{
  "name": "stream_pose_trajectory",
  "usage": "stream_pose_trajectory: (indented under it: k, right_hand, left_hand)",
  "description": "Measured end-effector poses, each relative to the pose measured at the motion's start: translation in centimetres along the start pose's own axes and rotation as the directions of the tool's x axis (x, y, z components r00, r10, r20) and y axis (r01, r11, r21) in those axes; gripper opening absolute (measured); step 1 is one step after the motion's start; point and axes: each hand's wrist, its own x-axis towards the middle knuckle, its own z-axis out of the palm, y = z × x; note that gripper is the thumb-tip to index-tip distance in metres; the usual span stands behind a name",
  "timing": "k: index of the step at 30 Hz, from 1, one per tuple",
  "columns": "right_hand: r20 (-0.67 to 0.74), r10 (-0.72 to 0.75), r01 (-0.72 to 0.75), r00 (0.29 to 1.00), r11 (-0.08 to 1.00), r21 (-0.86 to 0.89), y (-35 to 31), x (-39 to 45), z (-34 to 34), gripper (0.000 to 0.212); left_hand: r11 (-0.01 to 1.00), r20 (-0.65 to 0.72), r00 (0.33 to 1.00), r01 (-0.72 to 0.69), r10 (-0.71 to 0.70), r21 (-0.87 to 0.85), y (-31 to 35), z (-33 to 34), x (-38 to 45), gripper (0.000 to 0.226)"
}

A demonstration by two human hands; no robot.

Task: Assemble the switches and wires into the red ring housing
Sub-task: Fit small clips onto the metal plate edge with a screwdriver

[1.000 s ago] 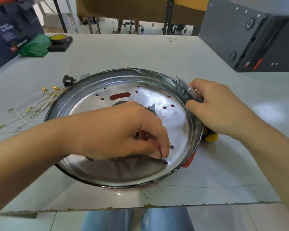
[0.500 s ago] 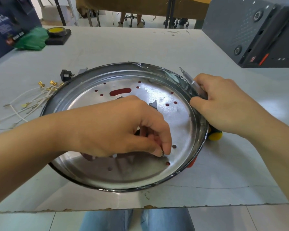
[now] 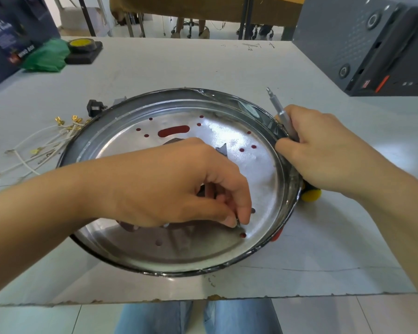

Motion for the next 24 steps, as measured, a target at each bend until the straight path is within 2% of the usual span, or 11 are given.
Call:
stream_pose_trajectory:
  k: [8, 13, 19, 21, 24]
  right_hand:
    - [-0.006, -0.013, 0.013, 1.000, 1.000, 0.009, -0.05, -0.01, -0.19, 0.026]
    - [-0.010, -0.004, 0.004, 1.000, 1.000, 0.015, -0.07, -0.02, -0.09, 0.027]
    - [-0.009, -0.014, 0.014, 1.000, 1.000, -0.018, 0.02, 0.08, 0.02, 0.027]
    - [-0.001, -0.023, 0.023, 1.000, 0.999, -0.028, 0.12, 0.11, -0.09, 0.023]
    - [0.027, -0.012, 0.012, 1.000, 1.000, -0.005, 0.19, 0.10, -0.35, 0.005]
  left_hand:
    - [1.000, 0.003, 1.000, -0.002, 0.002, -0.009, 0.08, 0.09, 0.02, 0.014]
    - [0.998, 0.008, 0.999, -0.043, 0.043, 0.049, 0.37, 0.01, 0.17, 0.015]
    - [0.996, -0.029, 0.999, -0.038, 0.040, 0.084, -0.13, 0.22, 0.51, 0.007]
    - [0.997, -0.011, 0.999, -0.032, 0.032, 0.072, -0.04, 0.02, 0.28, 0.008]
    - [0.998, 0.004, 1.000, -0.028, 0.028, 0.054, 0.15, -0.37, -0.16, 0.012]
